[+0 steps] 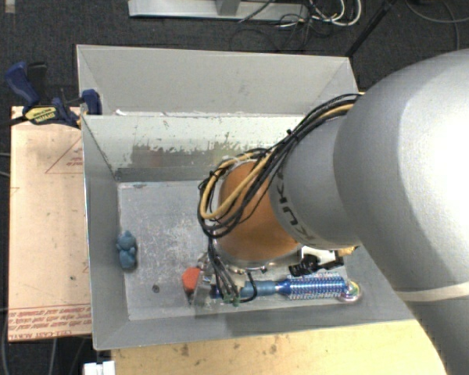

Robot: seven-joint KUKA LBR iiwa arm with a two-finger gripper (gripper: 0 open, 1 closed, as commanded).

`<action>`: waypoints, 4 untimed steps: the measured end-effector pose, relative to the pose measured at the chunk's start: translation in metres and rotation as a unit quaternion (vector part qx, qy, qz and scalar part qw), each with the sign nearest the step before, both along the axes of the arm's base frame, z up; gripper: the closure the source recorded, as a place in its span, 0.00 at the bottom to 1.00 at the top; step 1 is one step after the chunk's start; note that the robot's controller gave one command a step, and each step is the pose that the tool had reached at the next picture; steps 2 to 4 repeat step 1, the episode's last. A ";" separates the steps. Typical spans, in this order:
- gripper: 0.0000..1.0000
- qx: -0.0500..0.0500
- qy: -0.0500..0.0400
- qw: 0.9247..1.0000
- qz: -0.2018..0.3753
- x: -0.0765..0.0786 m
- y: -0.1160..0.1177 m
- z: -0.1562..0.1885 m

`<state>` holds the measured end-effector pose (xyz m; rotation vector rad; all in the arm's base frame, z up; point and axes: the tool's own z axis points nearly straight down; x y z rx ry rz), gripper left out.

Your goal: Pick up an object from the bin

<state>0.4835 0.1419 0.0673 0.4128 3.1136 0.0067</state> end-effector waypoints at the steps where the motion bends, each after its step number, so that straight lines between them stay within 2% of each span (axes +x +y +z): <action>1: 1.00 -0.001 -0.001 1.000 0.001 0.001 0.001 0.050; 4: 1.00 -0.001 -0.001 1.000 0.001 0.001 0.001 0.050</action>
Offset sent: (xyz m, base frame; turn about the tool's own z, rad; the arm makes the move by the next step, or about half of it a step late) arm 0.0000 -0.0001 0.0482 0.0000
